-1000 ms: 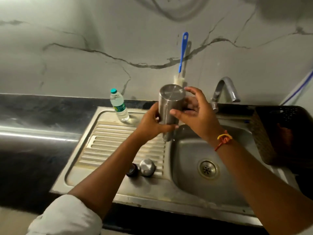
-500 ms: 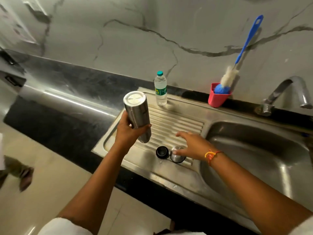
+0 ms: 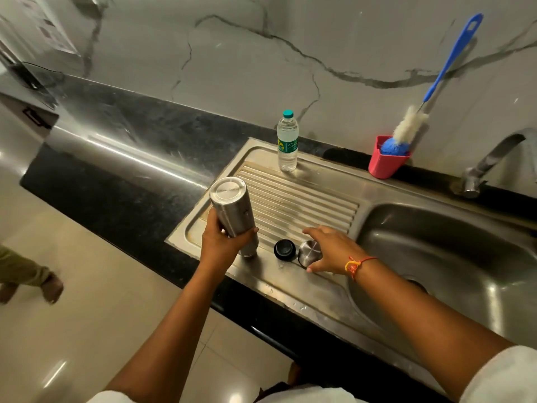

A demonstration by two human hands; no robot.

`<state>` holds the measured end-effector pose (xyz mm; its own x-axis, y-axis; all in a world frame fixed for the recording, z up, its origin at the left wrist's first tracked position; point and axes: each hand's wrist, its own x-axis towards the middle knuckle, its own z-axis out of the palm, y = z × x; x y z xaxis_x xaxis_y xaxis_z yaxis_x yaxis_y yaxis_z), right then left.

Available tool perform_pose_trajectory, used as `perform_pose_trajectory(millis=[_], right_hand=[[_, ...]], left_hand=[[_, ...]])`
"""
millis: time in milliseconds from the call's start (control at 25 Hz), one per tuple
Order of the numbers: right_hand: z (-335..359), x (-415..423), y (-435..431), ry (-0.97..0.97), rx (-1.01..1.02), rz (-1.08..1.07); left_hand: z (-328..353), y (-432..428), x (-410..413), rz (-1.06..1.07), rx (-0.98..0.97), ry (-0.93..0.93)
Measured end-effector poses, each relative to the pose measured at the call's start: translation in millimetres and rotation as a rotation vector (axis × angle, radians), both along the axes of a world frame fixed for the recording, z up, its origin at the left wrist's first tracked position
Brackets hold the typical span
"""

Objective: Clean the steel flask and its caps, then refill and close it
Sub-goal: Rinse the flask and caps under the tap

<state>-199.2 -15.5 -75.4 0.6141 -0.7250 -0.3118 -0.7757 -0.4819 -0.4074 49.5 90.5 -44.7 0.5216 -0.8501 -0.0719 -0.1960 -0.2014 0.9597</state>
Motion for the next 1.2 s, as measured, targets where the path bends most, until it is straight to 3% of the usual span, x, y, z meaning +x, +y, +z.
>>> perform_pose_trajectory(millis=[680, 920, 1080, 1200], right_hand=[[-17.2, 9.9, 4.4, -0.031, -0.114, -0.017], [-11.8, -6.3, 12.7, -0.083, -0.088, -0.106], [-0.6, -37.0, 16.9, -0.274, 0.036, -0.336], [3.6, -64.6, 18.1, -0.620, 0.401, -0.723]], left_hand=[[-29.1, 19.7, -12.4, 0.028, 0.109, -0.051], [-45.4, 58.4, -54.0, 0.233, 0.239, -0.220], [-44.2, 64.5, -102.1, -0.047, 0.147, -0.246], [-41.2, 29.5, -130.9, -0.231, 0.023, -0.275]])
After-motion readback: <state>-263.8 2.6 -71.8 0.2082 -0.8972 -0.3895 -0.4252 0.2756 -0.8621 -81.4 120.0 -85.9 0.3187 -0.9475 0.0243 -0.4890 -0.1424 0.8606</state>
